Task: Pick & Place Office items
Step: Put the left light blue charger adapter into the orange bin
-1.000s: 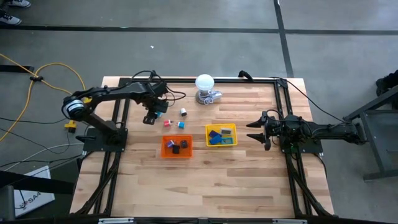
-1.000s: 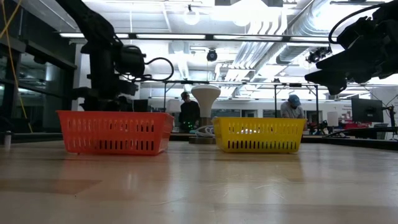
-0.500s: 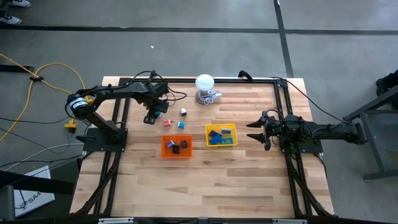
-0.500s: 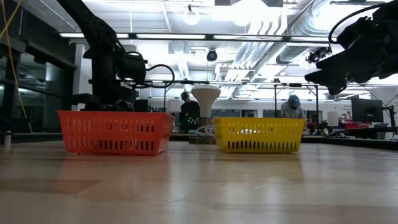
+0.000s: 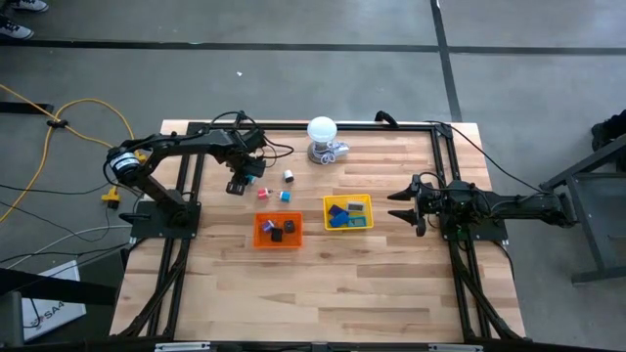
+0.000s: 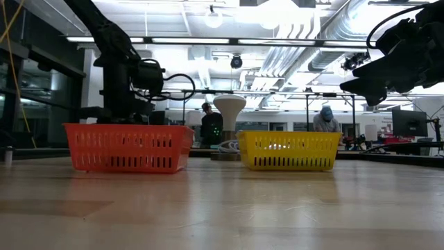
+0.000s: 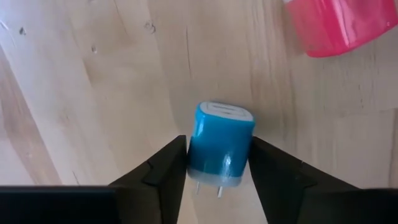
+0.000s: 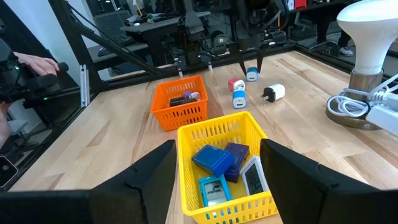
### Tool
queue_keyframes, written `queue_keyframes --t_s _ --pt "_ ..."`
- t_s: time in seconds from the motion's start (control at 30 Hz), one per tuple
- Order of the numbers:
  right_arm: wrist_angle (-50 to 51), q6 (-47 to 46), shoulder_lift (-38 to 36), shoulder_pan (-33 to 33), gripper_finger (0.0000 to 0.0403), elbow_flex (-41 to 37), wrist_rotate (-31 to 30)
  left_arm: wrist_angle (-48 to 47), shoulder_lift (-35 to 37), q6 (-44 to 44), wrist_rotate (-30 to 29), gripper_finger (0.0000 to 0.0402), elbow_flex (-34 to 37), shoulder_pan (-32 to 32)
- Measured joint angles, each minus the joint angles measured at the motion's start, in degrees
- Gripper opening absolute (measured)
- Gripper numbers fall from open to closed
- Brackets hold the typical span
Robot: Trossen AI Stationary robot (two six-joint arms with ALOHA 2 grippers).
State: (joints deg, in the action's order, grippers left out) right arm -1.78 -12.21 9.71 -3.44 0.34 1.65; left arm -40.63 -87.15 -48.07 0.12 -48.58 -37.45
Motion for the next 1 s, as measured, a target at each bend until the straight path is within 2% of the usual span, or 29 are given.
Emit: queue_keyframes --t_s 0.17,1.0 --pt "0.0 0.0 0.0 0.0 0.022 0.0 0.0 0.0 0.0 0.0 0.0 0.0146 0.0 0.0" --pt "0.0 0.0 0.0 0.0 0.022 0.0 0.0 -0.3 0.0 2.5 0.0 0.0143 -0.2 0.0"
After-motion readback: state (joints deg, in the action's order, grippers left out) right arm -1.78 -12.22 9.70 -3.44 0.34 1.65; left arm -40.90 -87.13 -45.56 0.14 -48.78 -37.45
